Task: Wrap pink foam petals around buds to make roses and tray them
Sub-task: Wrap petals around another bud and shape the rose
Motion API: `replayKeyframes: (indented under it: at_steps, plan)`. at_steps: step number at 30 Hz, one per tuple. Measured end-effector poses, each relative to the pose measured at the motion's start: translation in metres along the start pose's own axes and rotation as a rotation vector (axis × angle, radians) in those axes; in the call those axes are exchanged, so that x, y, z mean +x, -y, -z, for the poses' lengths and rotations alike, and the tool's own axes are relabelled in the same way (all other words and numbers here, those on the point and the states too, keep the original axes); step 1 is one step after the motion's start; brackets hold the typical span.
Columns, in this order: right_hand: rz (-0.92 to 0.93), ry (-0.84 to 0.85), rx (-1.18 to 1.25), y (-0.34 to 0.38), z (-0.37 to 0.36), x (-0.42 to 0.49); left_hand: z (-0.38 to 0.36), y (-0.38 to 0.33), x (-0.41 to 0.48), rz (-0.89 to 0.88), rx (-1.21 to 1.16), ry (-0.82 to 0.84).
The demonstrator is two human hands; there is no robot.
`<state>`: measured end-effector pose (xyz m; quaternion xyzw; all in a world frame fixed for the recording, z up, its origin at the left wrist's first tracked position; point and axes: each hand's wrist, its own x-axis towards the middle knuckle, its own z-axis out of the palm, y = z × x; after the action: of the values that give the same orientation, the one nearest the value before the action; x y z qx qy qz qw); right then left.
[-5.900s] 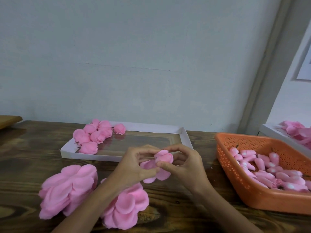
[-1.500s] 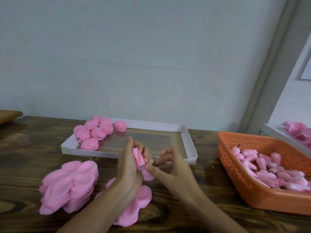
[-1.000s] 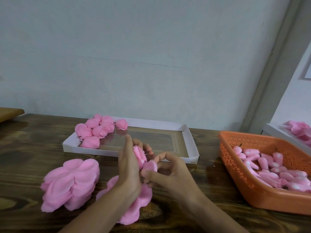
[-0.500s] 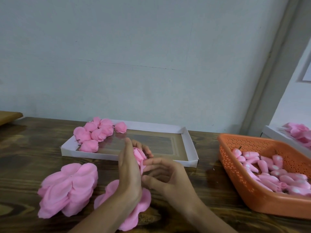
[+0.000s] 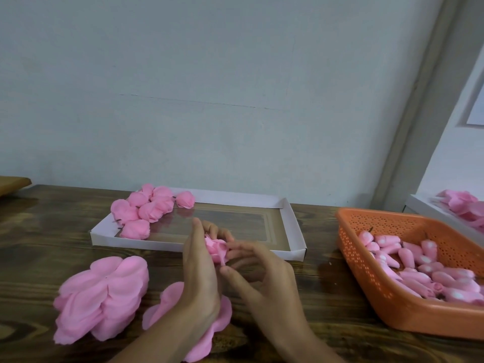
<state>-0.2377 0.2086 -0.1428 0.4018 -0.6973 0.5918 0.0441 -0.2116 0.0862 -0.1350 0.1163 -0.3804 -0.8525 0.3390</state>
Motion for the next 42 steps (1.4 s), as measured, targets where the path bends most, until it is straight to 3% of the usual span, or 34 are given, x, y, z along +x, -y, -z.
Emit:
replayKeyframes:
  at_steps: [7,13,16,19,22,27,30,34,42]
  plan:
    - [0.199,-0.075,-0.275,-0.003,-0.001,-0.003,-0.002,0.002,-0.001,-0.071,0.054,0.058]
    - [0.192,-0.148,-0.412,-0.006,-0.001,-0.004,0.001,0.002,-0.007,-0.046,0.220,0.188]
    - [0.203,-0.179,-0.467,-0.003,0.006,0.001,0.002,0.003,-0.008,-0.129,0.295,0.270]
    - [0.216,-0.210,-0.485,-0.004,0.014,0.007,0.002,0.000,-0.006,-0.130,0.341,0.395]
    - [0.164,-0.222,-0.340,-0.008,0.022,0.014,0.004,-0.005,-0.002,-0.075,0.368,0.552]
    - [0.159,-0.040,-0.184,-0.012,0.040,0.029,0.012,-0.014,0.003,-0.033,0.531,0.693]
    - [0.184,0.070,-0.123,-0.015,0.048,0.034,0.013,-0.013,0.003,-0.064,0.702,0.687]
    - [0.270,0.133,-0.243,-0.021,0.054,0.035,0.012,-0.007,-0.001,-0.145,0.824,0.663]
    - [0.335,0.190,-0.294,-0.023,0.063,0.040,0.011,-0.003,-0.002,-0.037,0.832,0.670]
